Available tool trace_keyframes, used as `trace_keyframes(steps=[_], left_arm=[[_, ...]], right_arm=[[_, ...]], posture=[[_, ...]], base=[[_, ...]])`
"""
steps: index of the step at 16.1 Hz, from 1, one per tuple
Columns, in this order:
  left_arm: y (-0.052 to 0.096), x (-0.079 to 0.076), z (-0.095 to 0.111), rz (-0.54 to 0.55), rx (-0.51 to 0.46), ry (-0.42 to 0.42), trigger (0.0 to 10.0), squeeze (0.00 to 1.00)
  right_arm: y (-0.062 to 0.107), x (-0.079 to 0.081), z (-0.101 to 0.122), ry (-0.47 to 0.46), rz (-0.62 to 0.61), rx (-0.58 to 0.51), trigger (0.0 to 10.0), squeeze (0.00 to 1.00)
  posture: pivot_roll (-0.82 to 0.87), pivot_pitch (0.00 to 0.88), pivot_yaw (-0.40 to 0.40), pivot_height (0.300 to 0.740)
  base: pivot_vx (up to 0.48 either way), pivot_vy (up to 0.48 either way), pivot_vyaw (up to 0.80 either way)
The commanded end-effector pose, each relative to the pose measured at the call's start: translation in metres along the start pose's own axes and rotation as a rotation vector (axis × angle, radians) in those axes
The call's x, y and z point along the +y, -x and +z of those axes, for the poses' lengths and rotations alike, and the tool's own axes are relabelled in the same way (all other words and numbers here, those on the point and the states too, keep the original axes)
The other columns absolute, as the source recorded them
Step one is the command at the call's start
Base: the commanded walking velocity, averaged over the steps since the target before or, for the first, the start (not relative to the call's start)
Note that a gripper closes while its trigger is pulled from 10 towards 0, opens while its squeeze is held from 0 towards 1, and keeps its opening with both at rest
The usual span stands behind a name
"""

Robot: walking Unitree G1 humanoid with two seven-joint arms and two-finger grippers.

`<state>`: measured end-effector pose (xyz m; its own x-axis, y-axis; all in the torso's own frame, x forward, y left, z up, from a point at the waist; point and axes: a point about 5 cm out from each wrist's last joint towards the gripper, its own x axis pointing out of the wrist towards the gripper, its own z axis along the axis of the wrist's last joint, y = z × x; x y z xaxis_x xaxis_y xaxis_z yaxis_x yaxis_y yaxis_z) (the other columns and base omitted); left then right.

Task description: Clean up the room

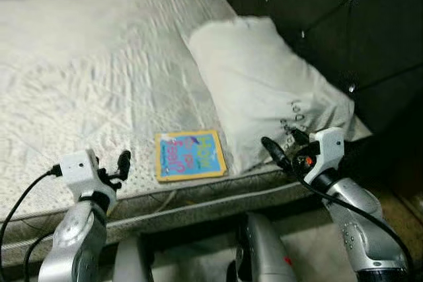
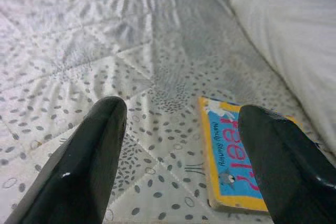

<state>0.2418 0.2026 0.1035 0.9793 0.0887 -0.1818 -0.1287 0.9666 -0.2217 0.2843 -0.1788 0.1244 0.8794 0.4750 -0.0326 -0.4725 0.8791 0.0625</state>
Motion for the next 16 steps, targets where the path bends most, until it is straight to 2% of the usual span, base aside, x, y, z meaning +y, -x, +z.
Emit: trace_keyframes(steps=[1, 4, 8, 13, 16], left_arm=[[0.003, -0.003, 0.000, 0.004, 0.016, -0.007, 10.0, 0.00], [-0.005, -0.008, 0.006, -0.003, -0.013, 0.002, 10.0, 0.00], [-0.008, -0.014, 0.011, -0.025, -0.051, 0.010, 10.0, 0.00], [-0.004, -0.021, 0.006, -0.052, -0.044, 0.024, 10.0, 0.00], [-0.005, -0.025, 0.006, -0.064, -0.046, 0.029, 10.0, 0.00]], right_arm=[[-0.002, 0.004, -0.003, -0.031, 0.079, 0.041, 10.0, 0.00], [-0.003, 0.010, -0.006, -0.006, 0.163, 0.072, 10.0, 0.00], [-0.011, -0.003, 0.000, 0.033, -0.013, 0.008, 10.0, 0.00], [-0.020, -0.010, 0.015, -0.043, -0.185, -0.110, 10.0, 0.00], [-0.020, -0.011, 0.019, -0.048, -0.220, -0.142, 10.0, 0.00]], posture=[[-0.07, 0.000, -0.023, 0.546], [-0.07, 0.000, -0.025, 0.546], [-0.07, 0.000, -0.028, 0.546], [-0.07, 0.000, -0.014, 0.546], [-0.07, 0.000, -0.012, 0.564]], base=[[0.000, 0.000, 0.00], [0.000, 0.000, 0.00], [0.000, 0.000, 0.00], [0.000, 0.000, 0.00], [0.000, 0.000, 0.00]])
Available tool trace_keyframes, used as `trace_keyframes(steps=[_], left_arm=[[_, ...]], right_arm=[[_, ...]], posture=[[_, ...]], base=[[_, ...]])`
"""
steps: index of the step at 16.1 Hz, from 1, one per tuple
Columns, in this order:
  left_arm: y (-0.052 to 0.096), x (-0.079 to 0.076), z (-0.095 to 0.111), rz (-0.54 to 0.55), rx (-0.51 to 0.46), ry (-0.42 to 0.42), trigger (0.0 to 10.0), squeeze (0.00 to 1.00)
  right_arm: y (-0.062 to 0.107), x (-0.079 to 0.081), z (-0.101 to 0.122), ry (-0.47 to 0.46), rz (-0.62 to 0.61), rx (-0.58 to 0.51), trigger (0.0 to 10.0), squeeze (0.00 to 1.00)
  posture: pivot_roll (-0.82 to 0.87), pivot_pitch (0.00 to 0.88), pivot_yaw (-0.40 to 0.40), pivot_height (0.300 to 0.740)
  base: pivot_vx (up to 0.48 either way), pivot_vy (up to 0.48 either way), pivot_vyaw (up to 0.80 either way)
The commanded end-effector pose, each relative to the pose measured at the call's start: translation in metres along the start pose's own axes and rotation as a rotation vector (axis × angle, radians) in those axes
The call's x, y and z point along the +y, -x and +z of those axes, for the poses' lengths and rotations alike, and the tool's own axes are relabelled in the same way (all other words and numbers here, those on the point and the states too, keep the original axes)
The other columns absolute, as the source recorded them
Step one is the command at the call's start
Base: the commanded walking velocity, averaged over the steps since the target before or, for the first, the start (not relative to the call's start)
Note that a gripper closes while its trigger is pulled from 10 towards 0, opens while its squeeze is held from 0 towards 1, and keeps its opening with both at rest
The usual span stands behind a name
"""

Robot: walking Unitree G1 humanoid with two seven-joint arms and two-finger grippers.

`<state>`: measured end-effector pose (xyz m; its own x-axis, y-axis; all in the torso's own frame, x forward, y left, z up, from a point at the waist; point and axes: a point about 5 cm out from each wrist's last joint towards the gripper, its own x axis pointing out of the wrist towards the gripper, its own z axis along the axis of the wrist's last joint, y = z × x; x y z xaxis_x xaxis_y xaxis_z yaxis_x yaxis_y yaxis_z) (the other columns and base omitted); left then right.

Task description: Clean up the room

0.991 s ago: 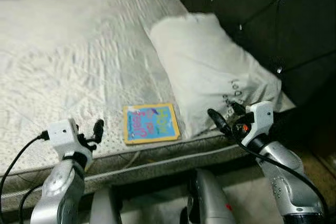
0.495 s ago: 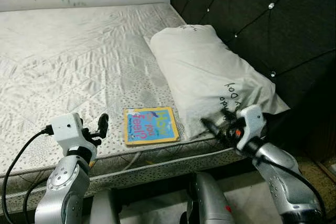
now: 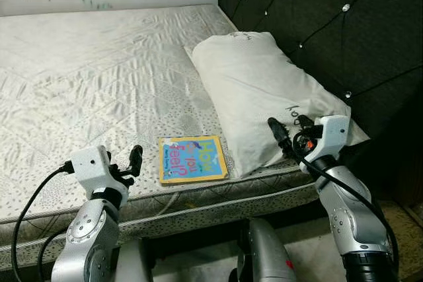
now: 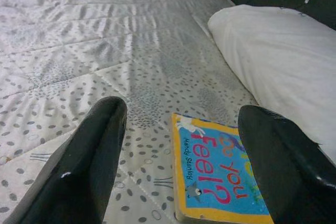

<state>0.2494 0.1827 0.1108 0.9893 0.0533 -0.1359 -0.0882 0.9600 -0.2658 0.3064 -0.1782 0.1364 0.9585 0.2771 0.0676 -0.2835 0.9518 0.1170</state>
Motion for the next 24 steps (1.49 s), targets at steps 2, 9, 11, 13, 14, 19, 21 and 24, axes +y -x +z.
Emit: trace_keyframes(steps=[2, 9, 11, 13, 14, 19, 21, 24], left_arm=[[0.000, -0.002, 0.002, -0.019, -0.010, -0.010, 10.0, 0.00], [0.000, -0.006, 0.001, -0.029, -0.002, -0.008, 10.0, 0.00], [-0.003, -0.009, 0.002, -0.043, -0.005, -0.009, 10.0, 0.00], [-0.008, -0.011, 0.005, -0.052, -0.016, -0.009, 10.0, 0.00], [-0.009, -0.012, 0.008, -0.056, -0.028, -0.005, 10.0, 0.00], [-0.014, -0.016, 0.011, -0.072, -0.042, -0.007, 10.0, 0.00], [-0.016, -0.016, 0.010, -0.071, -0.041, -0.005, 10.0, 0.00], [-0.018, -0.021, 0.010, -0.083, -0.046, -0.003, 10.0, 0.00]], right_arm=[[-0.002, -0.001, 0.005, -0.003, -0.024, -0.026, 10.0, 0.00], [-0.008, 0.003, 0.006, -0.012, -0.032, -0.036, 10.0, 0.00], [-0.009, 0.004, 0.005, -0.013, -0.032, -0.038, 10.0, 0.00], [-0.010, 0.005, 0.005, -0.016, -0.032, -0.042, 10.0, 0.00], [-0.010, 0.005, 0.004, -0.015, -0.031, -0.044, 10.0, 0.00], [-0.013, 0.009, 0.001, -0.011, -0.023, -0.042, 10.0, 0.00], [-0.013, 0.009, 0.000, -0.010, -0.020, -0.039, 10.0, 0.00], [-0.015, 0.010, -0.001, -0.009, -0.026, -0.046, 10.0, 0.00]], posture=[[-0.07, 0.000, -0.015, 0.584], [-0.06, 0.000, -0.008, 0.661], [-0.06, 0.000, -0.004, 0.689], [-0.06, 0.000, -0.002, 0.713], [-0.06, 0.000, -0.003, 0.723], [-0.05, 0.000, -0.003, 0.740], [-0.05, 0.000, -0.002, 0.740], [-0.06, 0.000, 0.009, 0.740]], base=[[0.000, 0.000, 0.00], [0.000, 0.000, 0.00], [0.000, 0.000, 0.00], [0.000, 0.000, 0.00], [0.000, 0.000, 0.00], [0.000, 0.000, 0.00], [0.000, 0.000, 0.00], [0.000, 0.000, 0.00]])
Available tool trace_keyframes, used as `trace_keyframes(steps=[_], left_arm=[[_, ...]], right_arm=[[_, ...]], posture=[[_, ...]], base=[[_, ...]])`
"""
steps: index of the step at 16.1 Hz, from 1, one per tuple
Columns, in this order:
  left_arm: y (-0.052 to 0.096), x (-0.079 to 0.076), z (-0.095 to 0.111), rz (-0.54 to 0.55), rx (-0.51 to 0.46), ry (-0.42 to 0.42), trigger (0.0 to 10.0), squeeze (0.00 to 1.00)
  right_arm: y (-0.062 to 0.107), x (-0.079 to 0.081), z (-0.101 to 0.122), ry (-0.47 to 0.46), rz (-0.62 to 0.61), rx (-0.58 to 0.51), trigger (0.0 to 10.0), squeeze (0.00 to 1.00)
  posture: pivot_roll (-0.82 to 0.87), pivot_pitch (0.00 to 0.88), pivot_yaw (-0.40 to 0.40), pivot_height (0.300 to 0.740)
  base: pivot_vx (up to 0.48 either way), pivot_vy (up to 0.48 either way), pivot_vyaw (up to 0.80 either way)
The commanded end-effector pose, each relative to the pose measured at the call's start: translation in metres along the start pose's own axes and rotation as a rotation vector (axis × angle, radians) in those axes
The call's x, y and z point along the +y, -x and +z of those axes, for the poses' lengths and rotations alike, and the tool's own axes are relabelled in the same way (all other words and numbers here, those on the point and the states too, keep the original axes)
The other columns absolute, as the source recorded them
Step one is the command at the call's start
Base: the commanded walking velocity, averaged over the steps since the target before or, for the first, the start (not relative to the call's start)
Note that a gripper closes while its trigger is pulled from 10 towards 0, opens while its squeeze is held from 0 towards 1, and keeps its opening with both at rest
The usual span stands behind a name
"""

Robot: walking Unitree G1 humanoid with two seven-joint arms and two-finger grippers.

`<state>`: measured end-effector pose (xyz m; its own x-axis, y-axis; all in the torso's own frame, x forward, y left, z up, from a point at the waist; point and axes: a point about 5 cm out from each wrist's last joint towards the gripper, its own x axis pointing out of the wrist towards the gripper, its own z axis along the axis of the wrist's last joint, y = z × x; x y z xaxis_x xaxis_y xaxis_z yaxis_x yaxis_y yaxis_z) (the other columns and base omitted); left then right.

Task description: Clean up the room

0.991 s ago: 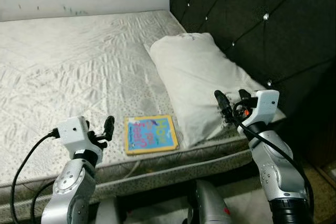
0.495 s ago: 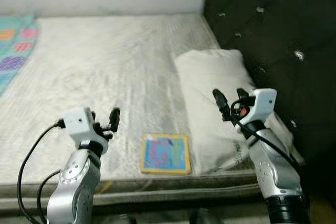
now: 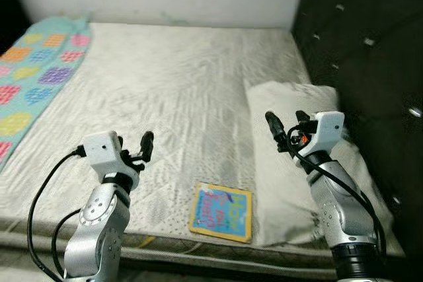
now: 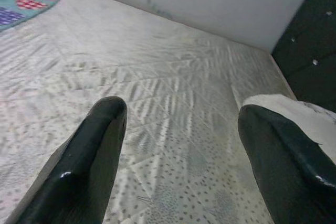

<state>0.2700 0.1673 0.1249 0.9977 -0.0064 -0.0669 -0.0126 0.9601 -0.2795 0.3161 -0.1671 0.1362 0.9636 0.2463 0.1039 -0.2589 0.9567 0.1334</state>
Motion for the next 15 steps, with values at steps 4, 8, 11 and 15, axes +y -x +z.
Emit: trace_keyframes(steps=[4, 8, 11, 15], left_arm=[[-0.004, -0.001, -0.003, -0.015, -0.002, -0.031, 10.0, 0.00], [-0.008, 0.009, -0.008, 0.027, -0.010, -0.044, 10.0, 0.00], [-0.007, 0.008, -0.010, 0.032, -0.021, -0.035, 10.0, 0.00], [0.006, 0.009, -0.013, 0.022, -0.010, 0.005, 10.0, 0.00]], right_arm=[[-0.008, 0.012, -0.004, -0.008, 0.000, -0.020, 10.0, 0.00], [-0.013, 0.017, -0.010, 0.018, -0.013, -0.008, 10.0, 0.00], [-0.009, 0.011, -0.012, 0.038, -0.045, -0.003, 10.0, 0.00], [0.005, 0.005, -0.022, 0.053, -0.086, 0.042, 10.0, 0.00]], posture=[[-0.04, 0.000, 0.016, 0.740], [-0.03, 0.000, -0.004, 0.740], [-0.03, 0.000, -0.017, 0.740], [-0.03, 0.000, -0.031, 0.740]], base=[[0.000, 0.000, 0.00], [0.000, 0.000, 0.00], [0.000, 0.000, 0.00], [0.000, 0.000, 0.00]])
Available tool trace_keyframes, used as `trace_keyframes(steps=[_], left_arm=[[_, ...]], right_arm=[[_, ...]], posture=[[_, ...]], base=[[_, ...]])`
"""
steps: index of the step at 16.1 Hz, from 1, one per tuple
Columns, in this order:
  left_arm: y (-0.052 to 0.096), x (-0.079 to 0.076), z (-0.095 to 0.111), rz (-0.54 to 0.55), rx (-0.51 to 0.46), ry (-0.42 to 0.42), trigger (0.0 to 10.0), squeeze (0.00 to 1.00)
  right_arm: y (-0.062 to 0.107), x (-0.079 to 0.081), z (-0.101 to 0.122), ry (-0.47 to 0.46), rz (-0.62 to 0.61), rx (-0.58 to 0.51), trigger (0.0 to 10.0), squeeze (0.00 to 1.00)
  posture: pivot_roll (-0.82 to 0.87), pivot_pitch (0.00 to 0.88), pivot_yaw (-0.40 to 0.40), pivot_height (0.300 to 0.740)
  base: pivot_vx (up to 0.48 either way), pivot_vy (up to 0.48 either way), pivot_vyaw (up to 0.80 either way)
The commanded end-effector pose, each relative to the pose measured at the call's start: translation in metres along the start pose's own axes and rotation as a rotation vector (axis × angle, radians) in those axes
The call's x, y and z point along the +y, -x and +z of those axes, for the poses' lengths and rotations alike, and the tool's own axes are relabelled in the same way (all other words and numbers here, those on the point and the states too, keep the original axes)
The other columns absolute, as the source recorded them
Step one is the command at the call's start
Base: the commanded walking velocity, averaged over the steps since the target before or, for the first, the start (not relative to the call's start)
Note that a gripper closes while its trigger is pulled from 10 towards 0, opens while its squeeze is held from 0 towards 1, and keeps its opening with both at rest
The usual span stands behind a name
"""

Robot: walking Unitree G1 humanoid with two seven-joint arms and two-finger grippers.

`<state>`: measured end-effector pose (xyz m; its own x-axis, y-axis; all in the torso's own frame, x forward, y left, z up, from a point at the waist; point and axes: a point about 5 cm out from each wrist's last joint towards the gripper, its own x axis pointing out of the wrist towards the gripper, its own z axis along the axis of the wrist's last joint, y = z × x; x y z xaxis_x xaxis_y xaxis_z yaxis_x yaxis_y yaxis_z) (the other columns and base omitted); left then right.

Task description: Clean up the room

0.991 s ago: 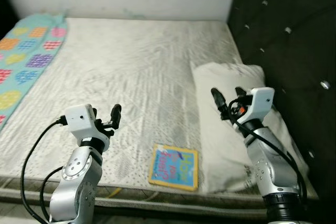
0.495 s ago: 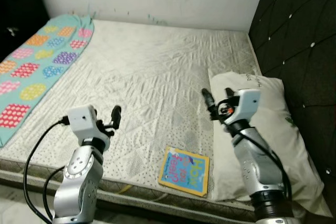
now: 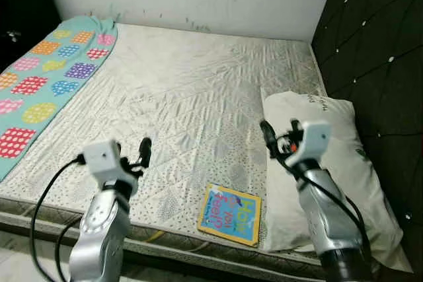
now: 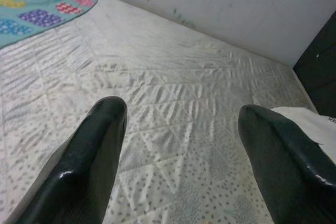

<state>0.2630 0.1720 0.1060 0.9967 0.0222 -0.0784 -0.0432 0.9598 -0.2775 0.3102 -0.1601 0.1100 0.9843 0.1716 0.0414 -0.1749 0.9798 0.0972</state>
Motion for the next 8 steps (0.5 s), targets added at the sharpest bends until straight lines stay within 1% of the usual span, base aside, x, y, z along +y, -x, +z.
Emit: trace_keyframes(steps=[1, 2, 3, 4, 6, 8], left_arm=[[0.004, 0.000, 0.003, -0.009, -0.004, -0.001, 10.0, 0.00], [0.006, 0.002, 0.000, -0.008, 0.005, -0.011, 10.0, 0.00], [0.008, 0.004, -0.005, -0.004, 0.027, -0.019, 10.0, 0.00], [0.008, 0.003, -0.005, -0.006, 0.028, -0.013, 10.0, 0.00], [0.005, -0.003, -0.005, -0.022, 0.025, 0.005, 10.0, 0.00], [0.001, -0.008, -0.001, -0.040, 0.014, 0.001, 10.0, 0.00]], right_arm=[[0.002, -0.003, 0.002, 0.014, -0.021, 0.006, 10.0, 0.00], [0.004, -0.005, 0.000, 0.022, -0.030, 0.017, 10.0, 0.00], [0.007, -0.006, -0.001, 0.019, -0.030, 0.022, 10.0, 0.00], [0.008, -0.006, 0.000, 0.021, -0.031, 0.021, 10.0, 0.00], [0.009, -0.007, 0.002, 0.026, -0.035, 0.019, 10.0, 0.00], [0.007, -0.008, 0.005, 0.026, -0.039, 0.012, 10.0, 0.00]], posture=[[-0.04, 0.000, -0.031, 0.740], [-0.04, 0.000, -0.030, 0.740], [-0.05, 0.000, -0.027, 0.740], [-0.06, 0.000, -0.026, 0.740], [-0.07, 0.000, -0.024, 0.740], [-0.07, 0.000, -0.023, 0.740]], base=[[0.000, 0.000, 0.00], [0.000, 0.000, -0.52], [0.000, 0.000, -0.80], [0.000, 0.000, -0.80], [0.000, 0.000, -0.80], [0.000, 0.000, -0.80]])
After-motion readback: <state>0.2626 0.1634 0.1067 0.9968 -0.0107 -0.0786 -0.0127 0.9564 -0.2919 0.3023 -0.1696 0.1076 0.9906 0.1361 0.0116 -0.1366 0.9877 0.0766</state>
